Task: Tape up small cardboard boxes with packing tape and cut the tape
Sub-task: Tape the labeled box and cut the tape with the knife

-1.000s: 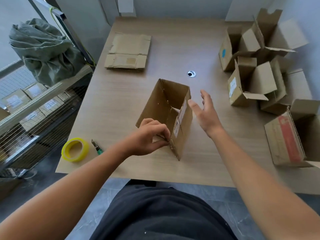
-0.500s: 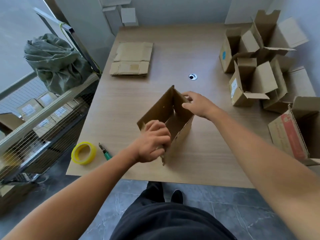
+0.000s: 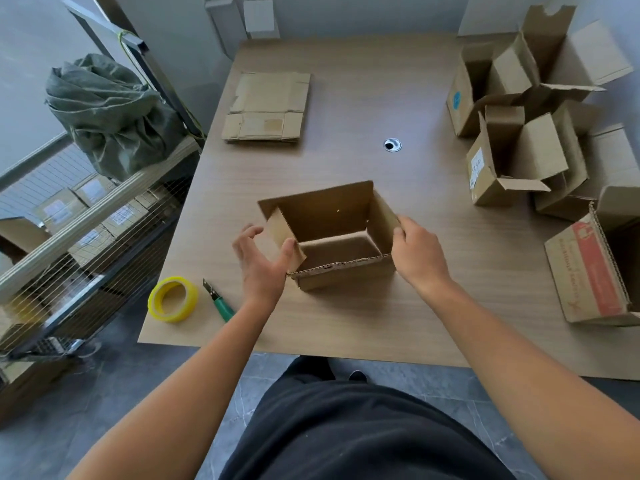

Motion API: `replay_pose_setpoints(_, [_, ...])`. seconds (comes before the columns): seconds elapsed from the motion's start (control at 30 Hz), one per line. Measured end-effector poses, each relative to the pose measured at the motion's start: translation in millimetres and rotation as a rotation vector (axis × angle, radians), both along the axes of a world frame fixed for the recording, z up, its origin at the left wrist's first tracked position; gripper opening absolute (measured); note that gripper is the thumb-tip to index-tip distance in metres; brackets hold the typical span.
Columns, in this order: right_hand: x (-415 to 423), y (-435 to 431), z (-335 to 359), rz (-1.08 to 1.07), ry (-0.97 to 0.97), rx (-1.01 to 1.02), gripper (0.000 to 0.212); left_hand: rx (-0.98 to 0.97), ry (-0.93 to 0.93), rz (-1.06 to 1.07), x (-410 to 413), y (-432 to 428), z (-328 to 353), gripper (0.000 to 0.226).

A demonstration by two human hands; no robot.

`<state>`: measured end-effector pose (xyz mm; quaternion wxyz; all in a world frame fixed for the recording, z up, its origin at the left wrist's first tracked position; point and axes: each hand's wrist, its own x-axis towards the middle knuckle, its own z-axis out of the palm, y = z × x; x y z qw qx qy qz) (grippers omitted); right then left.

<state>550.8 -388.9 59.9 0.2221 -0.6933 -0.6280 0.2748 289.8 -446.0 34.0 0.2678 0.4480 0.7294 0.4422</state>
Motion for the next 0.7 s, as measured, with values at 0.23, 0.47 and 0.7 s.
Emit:
replay_pose_setpoints(0.23, [3.8,3.6,-0.8,0.214,0.289,-0.014,0.057,-0.202,-0.251,-0.333,-8.4,25.6,3.0,0.044])
replay_pose_setpoints(0.47, [27.8,21.6,-8.3,0.680,0.093,-0.092,0.065,-0.351,-0.318,-0.333,-9.0,42.8,23.1,0.039])
replay_pose_setpoints(0.7, [18.3,29.7,-25.0,0.347,0.308,-0.042,0.069,-0.330,-0.314,-0.510,-24.7,31.4,22.2,0.092])
